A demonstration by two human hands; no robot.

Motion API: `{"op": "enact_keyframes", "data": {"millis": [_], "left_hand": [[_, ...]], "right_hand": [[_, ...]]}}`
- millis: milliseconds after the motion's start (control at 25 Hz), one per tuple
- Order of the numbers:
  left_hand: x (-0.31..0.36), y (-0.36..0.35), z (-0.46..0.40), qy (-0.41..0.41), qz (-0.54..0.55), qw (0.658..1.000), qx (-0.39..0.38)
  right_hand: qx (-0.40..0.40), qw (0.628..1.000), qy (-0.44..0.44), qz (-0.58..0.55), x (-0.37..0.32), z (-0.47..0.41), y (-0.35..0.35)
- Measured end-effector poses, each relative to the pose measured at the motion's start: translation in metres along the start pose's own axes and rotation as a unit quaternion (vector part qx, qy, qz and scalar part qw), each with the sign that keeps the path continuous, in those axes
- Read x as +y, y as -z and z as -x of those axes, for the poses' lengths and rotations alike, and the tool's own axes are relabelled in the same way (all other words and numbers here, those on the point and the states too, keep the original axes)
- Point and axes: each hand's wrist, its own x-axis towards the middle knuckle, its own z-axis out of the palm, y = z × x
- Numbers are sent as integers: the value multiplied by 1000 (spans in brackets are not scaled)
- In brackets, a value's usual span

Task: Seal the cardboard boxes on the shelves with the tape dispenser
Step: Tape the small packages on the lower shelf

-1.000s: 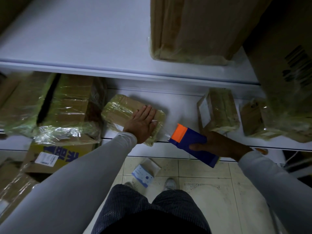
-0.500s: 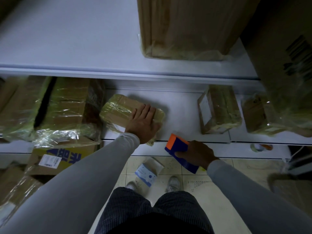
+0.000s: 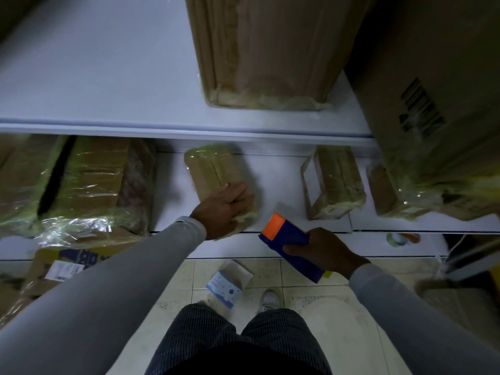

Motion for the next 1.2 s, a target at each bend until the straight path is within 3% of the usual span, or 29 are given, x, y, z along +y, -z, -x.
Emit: {"op": "enact_keyframes", "data": {"millis": [200, 440, 560, 640, 720, 840, 880, 1000, 1200], "left_hand": [[-2, -12, 27, 160, 5, 987, 34], [-19, 10, 25, 140, 22, 990, -25], [-8, 18, 43, 137, 149, 977, 63], [-1, 20, 57, 148, 235, 949, 146], [2, 22, 65, 194, 337, 905, 170], [7, 31, 72, 238, 547, 800, 62], [9, 32, 74, 241, 577, 780, 26], [14, 34, 81, 238, 615, 752, -21], [18, 36, 95, 252, 605, 755, -24]], "right_hand": [[-11, 1000, 22, -4, -7, 8, -3], [-45, 996, 79, 8, -30, 20, 2], [-51, 993, 106, 12, -49, 24, 11], [-54, 990, 131, 18, -62, 24, 15], [-55, 986, 154, 17, -73, 23, 17], [-74, 982, 174, 18, -84, 17, 15], [-80, 980, 180, 32, -87, 15, 13], [-92, 975, 191, 65, -93, 13, 8], [-126, 968, 206, 65, -98, 7, 2]]}}
